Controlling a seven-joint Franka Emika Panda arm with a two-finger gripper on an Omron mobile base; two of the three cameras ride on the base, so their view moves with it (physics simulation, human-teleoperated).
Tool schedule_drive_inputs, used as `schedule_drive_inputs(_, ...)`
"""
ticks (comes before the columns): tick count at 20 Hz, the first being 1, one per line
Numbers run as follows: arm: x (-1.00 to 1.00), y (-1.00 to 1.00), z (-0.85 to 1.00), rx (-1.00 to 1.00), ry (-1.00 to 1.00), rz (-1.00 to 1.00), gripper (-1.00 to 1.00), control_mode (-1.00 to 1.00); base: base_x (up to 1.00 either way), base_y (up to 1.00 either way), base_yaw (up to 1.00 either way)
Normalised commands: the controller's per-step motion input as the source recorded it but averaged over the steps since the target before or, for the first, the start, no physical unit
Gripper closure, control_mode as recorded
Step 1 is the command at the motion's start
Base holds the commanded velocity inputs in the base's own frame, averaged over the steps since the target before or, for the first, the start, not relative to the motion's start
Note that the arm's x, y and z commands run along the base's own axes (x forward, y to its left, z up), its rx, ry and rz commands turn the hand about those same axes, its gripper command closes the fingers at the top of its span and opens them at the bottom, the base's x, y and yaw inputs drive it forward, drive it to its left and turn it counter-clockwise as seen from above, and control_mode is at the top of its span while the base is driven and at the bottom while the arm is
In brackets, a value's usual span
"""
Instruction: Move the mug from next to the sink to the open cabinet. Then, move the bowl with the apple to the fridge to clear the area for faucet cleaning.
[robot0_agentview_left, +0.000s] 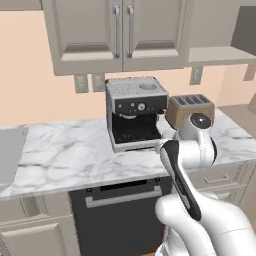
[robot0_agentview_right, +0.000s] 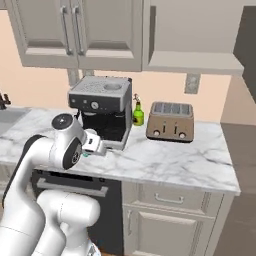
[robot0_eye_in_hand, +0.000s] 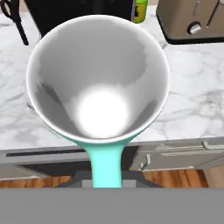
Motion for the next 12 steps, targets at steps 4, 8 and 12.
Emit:
schedule_drive_inputs(4, 0.00, 0.00, 0.00, 0.00, 0.00, 0.00, 1.00, 1.00, 0.29, -0.79, -0.04)
schedule_drive_inputs(8, 0.00, 0.00, 0.00, 0.00, 0.00, 0.00, 1.00, 1.00, -0.12, -0.70, -0.03)
schedule_drive_inputs(12, 0.00, 0.00, 0.00, 0.00, 0.00, 0.00, 1.00, 1.00, -0.05, -0.49, 0.00)
